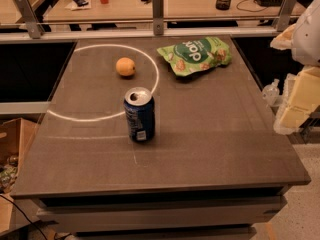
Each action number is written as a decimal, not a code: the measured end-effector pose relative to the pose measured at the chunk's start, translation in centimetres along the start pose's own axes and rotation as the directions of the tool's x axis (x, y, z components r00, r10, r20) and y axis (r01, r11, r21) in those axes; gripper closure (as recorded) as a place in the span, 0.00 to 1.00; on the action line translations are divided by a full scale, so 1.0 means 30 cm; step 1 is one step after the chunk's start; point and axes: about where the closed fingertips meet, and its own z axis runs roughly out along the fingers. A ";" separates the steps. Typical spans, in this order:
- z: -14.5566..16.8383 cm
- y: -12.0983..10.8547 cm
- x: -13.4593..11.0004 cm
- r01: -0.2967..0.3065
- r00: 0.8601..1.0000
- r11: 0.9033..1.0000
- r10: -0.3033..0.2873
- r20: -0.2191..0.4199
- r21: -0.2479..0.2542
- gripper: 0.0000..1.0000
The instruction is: Pick orange
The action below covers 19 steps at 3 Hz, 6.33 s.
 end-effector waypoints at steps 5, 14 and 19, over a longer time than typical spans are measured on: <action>0.090 -0.332 -0.158 -0.192 0.943 0.965 0.132 0.305 0.178 0.00; 0.507 -0.336 -0.782 -0.200 0.794 0.977 0.117 0.597 0.074 0.00; 0.756 -0.465 -0.973 -0.191 0.745 0.977 0.204 0.636 -0.090 0.00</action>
Offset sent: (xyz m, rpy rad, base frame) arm 0.0467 0.0159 0.0084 0.0471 -0.1847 -0.0696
